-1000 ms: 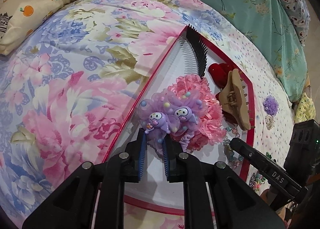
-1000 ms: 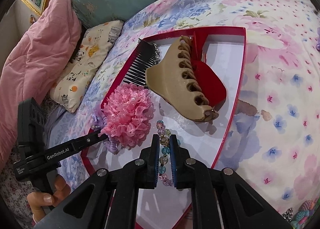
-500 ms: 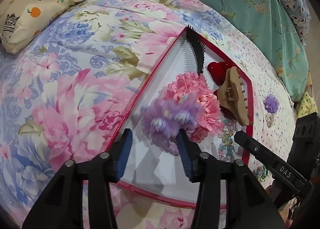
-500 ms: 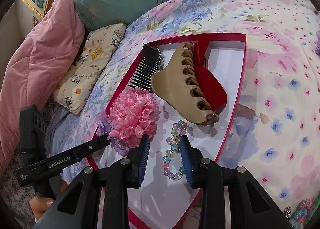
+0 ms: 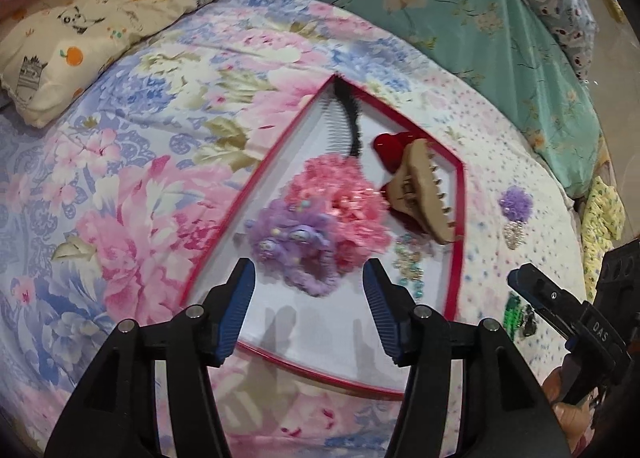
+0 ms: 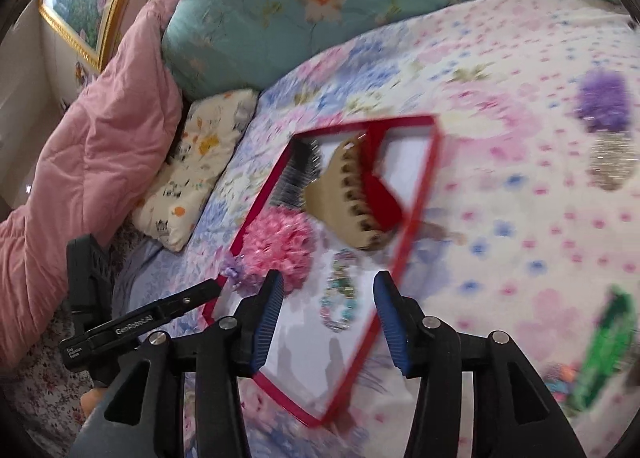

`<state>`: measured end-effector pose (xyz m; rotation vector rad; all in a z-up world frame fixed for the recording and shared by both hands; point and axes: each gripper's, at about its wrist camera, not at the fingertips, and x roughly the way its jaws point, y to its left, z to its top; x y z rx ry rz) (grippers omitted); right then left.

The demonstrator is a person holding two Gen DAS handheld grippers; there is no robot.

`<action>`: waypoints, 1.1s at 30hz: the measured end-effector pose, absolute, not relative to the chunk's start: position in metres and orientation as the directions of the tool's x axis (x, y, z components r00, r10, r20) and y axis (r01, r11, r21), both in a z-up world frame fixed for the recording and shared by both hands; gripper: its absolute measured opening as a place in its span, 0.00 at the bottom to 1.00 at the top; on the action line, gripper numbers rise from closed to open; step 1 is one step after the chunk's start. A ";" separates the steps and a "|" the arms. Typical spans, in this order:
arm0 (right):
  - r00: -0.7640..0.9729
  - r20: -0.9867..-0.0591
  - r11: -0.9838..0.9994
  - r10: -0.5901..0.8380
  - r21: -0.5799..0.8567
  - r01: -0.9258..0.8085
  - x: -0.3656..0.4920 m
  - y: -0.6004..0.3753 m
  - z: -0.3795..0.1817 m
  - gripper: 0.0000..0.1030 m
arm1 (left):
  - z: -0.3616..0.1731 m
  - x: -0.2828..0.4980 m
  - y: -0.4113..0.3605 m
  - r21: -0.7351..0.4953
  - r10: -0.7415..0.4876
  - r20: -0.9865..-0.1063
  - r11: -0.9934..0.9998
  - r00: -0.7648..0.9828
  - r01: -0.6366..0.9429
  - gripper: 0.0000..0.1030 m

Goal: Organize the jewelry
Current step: 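Grasp the pearl brooch with the left tool while the right tool grasps the purple scrunchie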

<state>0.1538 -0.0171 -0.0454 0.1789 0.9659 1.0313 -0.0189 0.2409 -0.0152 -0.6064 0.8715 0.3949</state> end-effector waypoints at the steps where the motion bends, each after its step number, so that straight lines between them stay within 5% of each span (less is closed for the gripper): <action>1: 0.174 -0.592 0.549 0.787 0.544 -0.634 0.156 -0.025 -0.044 0.48 | -0.014 -0.018 0.239 -0.334 0.074 -0.802 0.767 0.593 -0.548 0.54; 16: 0.357 -0.604 0.697 0.713 0.552 -0.458 0.208 -0.144 -0.053 0.50 | 0.004 0.031 0.168 -0.381 -0.060 -0.781 0.834 0.621 -0.399 0.54; 33: 0.395 -0.629 0.742 0.670 0.539 -0.399 0.365 -0.143 -0.066 0.50 | -0.036 0.200 0.061 -0.456 -0.307 -0.776 0.876 0.550 -0.155 0.54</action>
